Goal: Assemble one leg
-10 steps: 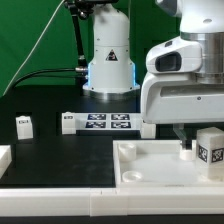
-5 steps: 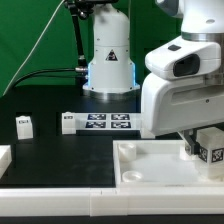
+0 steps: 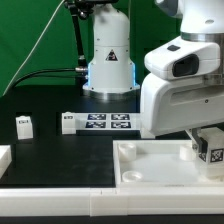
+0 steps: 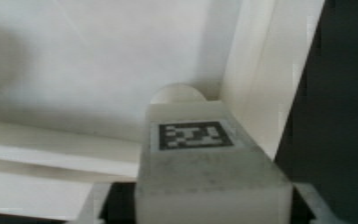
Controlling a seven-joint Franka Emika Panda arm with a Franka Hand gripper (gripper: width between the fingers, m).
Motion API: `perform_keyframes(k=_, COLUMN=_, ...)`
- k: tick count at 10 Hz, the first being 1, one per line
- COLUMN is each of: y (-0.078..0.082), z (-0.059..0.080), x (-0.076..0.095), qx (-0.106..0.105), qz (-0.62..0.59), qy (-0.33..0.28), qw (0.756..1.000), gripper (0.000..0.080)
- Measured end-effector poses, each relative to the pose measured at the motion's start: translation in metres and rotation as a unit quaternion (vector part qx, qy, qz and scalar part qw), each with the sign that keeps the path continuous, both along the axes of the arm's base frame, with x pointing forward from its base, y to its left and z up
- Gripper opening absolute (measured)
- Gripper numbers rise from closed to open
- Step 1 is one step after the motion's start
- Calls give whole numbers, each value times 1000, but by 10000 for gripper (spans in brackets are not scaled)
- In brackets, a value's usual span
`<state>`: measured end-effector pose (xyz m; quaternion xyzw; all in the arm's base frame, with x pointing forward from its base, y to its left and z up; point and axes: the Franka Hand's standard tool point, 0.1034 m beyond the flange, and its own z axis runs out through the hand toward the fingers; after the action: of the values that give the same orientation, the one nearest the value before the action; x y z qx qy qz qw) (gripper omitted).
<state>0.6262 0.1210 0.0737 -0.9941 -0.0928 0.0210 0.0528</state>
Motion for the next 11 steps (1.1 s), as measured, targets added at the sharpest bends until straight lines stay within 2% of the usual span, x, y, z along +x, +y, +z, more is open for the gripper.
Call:
perform_keyframes(k=1, y=0, z=0, x=0, qx=-1, qz=-61, qy=7, qw=998, gripper=293)
perform_keyframes(k=3, y=-1, z=0, x=0, qx=-11, qz=-219, qy=23, qw=975, gripper=293)
perform_keyframes(k=7, y=-3, z=-1, x=1, qx=-18, qz=-446, qy=47, qw=894, gripper=294)
perform_keyframes(k=8, y=-3, z=-1, x=1, qx=-20, qz=-501, qy=56, qw=864, gripper=294)
perform_keyframes(k=9, y=-3, z=-1, x=0, qx=-23, qz=-541, qy=62, qw=838, gripper=294)
perform_keyframes(k=11, y=-2, z=-1, x=-1, qx=-26, qz=-592, qy=68, qw=802, gripper=294)
